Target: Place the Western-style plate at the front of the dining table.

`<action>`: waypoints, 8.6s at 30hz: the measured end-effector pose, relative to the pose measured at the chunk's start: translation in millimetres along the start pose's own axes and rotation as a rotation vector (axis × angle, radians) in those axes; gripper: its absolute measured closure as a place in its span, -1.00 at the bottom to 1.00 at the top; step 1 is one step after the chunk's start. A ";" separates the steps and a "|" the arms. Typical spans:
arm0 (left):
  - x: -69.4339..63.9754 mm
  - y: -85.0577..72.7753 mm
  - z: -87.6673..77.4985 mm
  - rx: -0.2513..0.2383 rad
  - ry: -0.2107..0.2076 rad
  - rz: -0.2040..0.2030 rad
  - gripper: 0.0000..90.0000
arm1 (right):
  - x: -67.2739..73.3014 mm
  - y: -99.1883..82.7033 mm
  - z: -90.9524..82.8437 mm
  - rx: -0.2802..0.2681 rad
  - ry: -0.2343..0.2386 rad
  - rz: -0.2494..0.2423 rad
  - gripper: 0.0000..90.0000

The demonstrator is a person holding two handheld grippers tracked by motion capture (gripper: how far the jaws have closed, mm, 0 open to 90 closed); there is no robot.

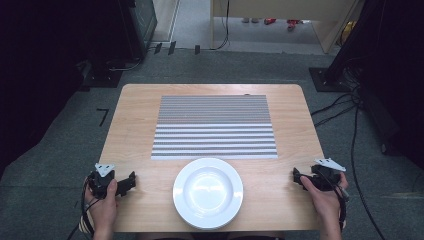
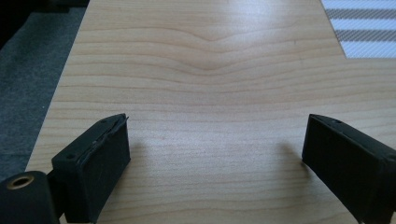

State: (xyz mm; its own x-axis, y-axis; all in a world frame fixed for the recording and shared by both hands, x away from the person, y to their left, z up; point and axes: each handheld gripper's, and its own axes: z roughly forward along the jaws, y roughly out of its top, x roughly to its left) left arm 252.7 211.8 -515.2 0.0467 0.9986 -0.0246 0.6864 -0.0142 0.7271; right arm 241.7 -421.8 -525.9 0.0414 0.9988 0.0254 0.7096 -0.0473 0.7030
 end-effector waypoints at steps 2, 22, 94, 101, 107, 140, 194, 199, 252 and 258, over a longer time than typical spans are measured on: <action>-1.8 1.5 -1.9 -0.016 -0.003 -0.002 -0.83 | -0.2 0.8 -2.2 0.009 -0.017 0.000 -1.00; -35.8 7.8 -17.4 -0.045 -0.109 0.048 -0.83 | 22.6 8.1 -20.7 -0.056 -0.006 -0.022 -1.00; -111.1 -0.3 -39.3 -0.056 -0.466 0.130 -0.81 | 122.6 8.8 -48.9 -0.170 0.230 -0.024 -0.55; -116.9 -1.2 -40.1 -0.049 -0.471 0.142 -0.80 | 130.4 7.2 -49.8 -0.168 0.256 -0.036 -0.60; -122.9 -3.1 -40.4 -0.039 -0.471 0.152 -0.67 | 140.6 7.2 -53.6 -0.162 0.292 -0.080 -0.75; -133.6 -10.9 -41.5 -0.032 -0.516 0.178 0.12 | 175.0 -5.5 -59.2 -0.156 0.520 -0.121 0.42; -137.4 -13.8 -40.0 -0.057 -0.508 0.190 0.20 | 160.2 -12.7 -43.2 -0.045 0.825 0.283 0.77; -136.7 -13.6 -39.7 -0.057 -0.514 0.182 0.20 | 161.5 -13.6 -43.2 -0.085 0.845 0.252 0.76; -110.1 -12.0 -44.0 -0.140 -0.642 -0.066 0.53 | 170.6 -20.2 -40.0 -0.199 0.977 0.223 0.81; -108.8 -11.7 -44.2 -0.142 -0.651 -0.085 0.53 | 175.0 -22.0 -45.6 -0.220 0.950 0.232 0.82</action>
State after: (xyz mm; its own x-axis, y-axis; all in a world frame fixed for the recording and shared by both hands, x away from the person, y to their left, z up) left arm 207.5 105.6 -490.7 0.4553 0.7609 -0.4623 0.6071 0.1144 0.7863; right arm 201.3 -245.4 -504.5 -0.4849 0.5642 0.6682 0.6057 -0.3345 0.7220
